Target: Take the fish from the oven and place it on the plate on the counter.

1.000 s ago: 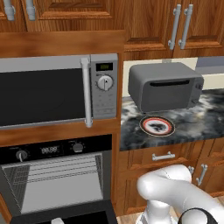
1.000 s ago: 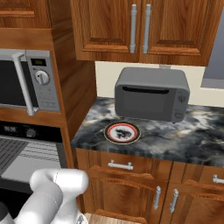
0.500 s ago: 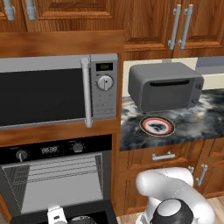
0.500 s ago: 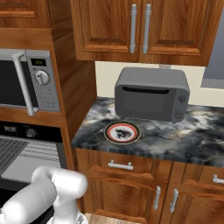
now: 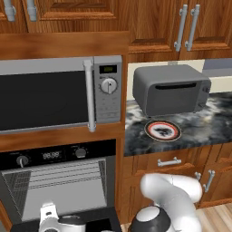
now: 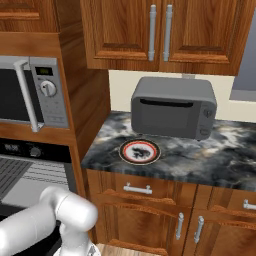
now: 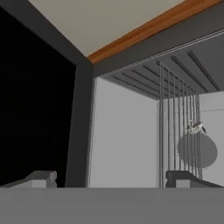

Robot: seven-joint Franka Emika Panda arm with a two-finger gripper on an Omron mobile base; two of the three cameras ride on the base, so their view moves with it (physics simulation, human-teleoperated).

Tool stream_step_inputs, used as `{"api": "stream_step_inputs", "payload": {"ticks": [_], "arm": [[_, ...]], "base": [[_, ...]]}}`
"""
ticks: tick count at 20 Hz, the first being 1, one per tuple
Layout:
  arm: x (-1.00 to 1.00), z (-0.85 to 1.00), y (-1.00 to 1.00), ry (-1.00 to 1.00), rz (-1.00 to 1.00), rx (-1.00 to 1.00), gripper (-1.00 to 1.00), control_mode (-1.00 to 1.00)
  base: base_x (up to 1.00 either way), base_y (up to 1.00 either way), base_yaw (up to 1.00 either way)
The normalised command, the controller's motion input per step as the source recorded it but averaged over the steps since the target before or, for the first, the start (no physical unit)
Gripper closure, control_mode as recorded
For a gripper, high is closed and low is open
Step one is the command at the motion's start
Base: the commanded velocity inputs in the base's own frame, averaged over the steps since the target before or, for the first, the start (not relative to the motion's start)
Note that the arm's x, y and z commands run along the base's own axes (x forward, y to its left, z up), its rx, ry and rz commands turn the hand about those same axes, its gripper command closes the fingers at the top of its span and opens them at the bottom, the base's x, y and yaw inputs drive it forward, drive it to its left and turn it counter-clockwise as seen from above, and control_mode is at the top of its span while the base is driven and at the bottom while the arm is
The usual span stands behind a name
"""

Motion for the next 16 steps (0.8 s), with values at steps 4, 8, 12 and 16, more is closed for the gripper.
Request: {"api": "stream_step_inputs", "payload": {"ticks": [4,8,12,16], "arm": [[0.57,-0.28,0.28,-0.06,-0.12,-0.02,-1.00,-1.00],[0.45,-0.40,0.17,-0.10,-0.09,0.00,-1.00,-1.00],[0.63,-0.38,0.11,-0.15,-0.06,0.00,-1.00,-1.00],[0.79,-0.51,0.16,-0.21,-0.05,0.00,-1.00,-1.00]], "base": [[0.00,0.00,0.00],[0.00,0.00,0.00],[0.00,0.00,0.00],[0.00,0.00,0.00]]}}
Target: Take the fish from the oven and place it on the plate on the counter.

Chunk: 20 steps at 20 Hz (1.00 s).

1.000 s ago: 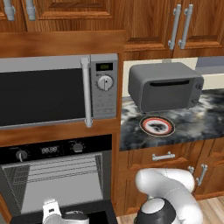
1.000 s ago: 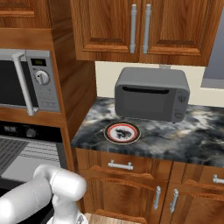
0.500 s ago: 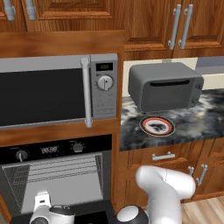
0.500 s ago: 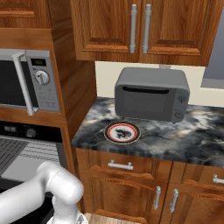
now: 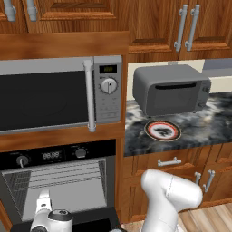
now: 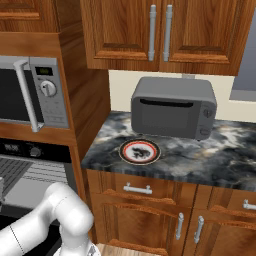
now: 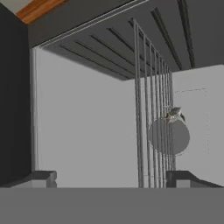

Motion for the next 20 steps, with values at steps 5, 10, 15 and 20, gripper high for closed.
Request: {"api": "stream_step_inputs", "payload": {"ticks": [5,10,15,20], "arm": [[0.62,-0.52,0.19,-0.26,-0.06,0.00,-1.00,-1.00],[0.23,-0.31,0.21,-0.21,-0.13,0.00,-1.00,-1.00],[0.29,-0.24,0.28,-0.08,-0.24,0.00,-1.00,-1.00],[0.24,-0.39,0.02,-0.04,-0.20,0.00,-1.00,-1.00]], "base": [[0.00,0.00,0.00],[0.00,0.00,0.00],[0.00,0.00,0.00],[0.00,0.00,0.00]]}}
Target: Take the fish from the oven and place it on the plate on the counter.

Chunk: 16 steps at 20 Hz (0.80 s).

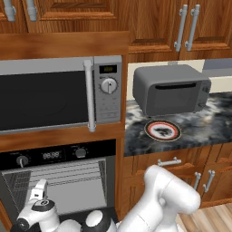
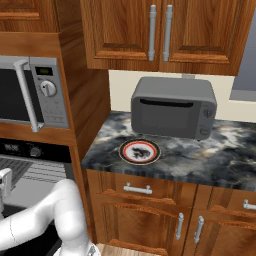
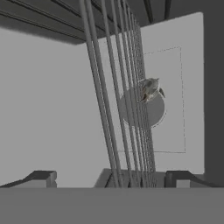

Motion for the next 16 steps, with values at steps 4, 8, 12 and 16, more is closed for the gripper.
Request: {"api": "stream_step_inputs", "payload": {"ticks": [4,8,12,16], "arm": [[0.23,-0.46,-0.01,-0.01,-0.08,0.00,-1.00,-1.00],[0.11,-0.70,-0.04,-0.14,-0.03,0.00,-1.00,-1.00],[0.02,-0.71,-0.08,-0.23,0.00,0.01,-1.00,-1.00],[-0.01,-0.61,-0.13,-0.19,0.00,0.01,-1.00,-1.00]], "base": [[0.00,0.00,0.00],[0.00,0.00,0.00],[0.00,0.00,0.00],[0.00,0.00,0.00]]}}
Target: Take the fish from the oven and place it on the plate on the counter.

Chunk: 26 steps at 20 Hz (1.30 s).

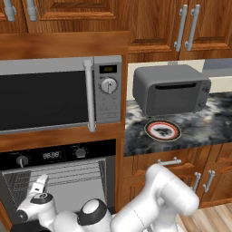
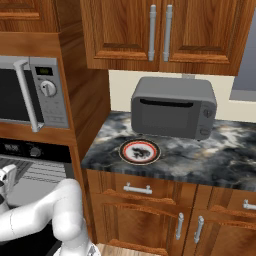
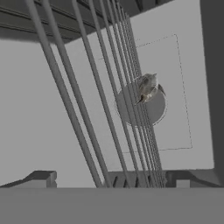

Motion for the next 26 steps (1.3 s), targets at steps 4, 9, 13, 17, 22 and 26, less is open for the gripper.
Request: {"api": "stream_step_inputs", "payload": {"ticks": [4,9,13,17,22,26], "arm": [[-0.01,-0.48,-0.24,-0.12,0.00,0.00,-1.00,-1.00],[0.00,-0.76,-0.31,-0.16,0.00,0.11,-1.00,-1.00],[0.00,-0.73,-0.34,-0.13,0.00,0.08,-1.00,-1.00],[0.00,-0.72,-0.29,-0.14,0.00,0.07,-1.00,-1.00],[0.04,-0.65,-0.06,-0.14,0.00,0.03,-1.00,-1.00],[0.08,-0.67,0.00,-0.14,0.00,0.00,-1.00,-1.00]], "base": [[0.00,0.00,0.00],[0.00,0.00,0.00],[0.00,0.00,0.00],[0.00,0.00,0.00],[0.00,0.00,0.00],[0.00,0.00,0.00]]}}
